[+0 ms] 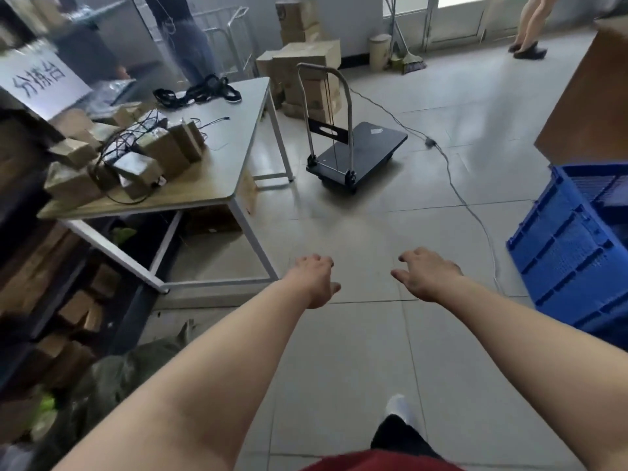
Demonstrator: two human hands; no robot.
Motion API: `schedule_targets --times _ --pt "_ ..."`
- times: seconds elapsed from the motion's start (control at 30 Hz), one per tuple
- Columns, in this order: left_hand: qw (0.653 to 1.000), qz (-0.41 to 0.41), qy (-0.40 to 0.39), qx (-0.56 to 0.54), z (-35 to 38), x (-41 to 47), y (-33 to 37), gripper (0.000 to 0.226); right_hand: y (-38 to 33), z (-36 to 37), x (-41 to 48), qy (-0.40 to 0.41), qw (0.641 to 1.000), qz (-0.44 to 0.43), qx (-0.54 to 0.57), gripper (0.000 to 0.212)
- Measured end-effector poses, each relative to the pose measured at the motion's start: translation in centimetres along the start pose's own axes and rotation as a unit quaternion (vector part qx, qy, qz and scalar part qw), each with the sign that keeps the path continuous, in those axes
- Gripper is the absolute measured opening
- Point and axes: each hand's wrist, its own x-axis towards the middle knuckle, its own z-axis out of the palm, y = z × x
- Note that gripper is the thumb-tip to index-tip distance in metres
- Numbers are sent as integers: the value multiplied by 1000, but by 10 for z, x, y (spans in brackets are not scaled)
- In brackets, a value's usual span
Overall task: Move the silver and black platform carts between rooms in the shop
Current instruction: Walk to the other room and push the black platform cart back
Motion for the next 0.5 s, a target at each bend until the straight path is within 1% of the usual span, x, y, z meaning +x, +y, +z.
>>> schedule_targets --times 0.07,0.13,0.23,0.3,0.4,0.5 --pt "1000 -14 13 2 -29 40 -5 55 -2 -20 43 2 1000 -9 -7 52" --pt "999 -33 22 -21 -52 75 -11 54 -7 -41 80 1 1000 -18 -8 51" --pt "999 -44 7 -22 -76 120 -21 55 -13 -58 127 -24 999 -21 -9 52" --pt "999 -50 4 -12 -93 158 -31 57 -17 -71 164 -27 999 -19 -10 52" --pt "998 -57 14 -25 -119 219 -49 60 -24 -97 225 -6 1000 -17 -21 52" --pt "999 -48 7 -25 -147 286 -70 60 -36 -121 290 10 999 -1 -37 49"
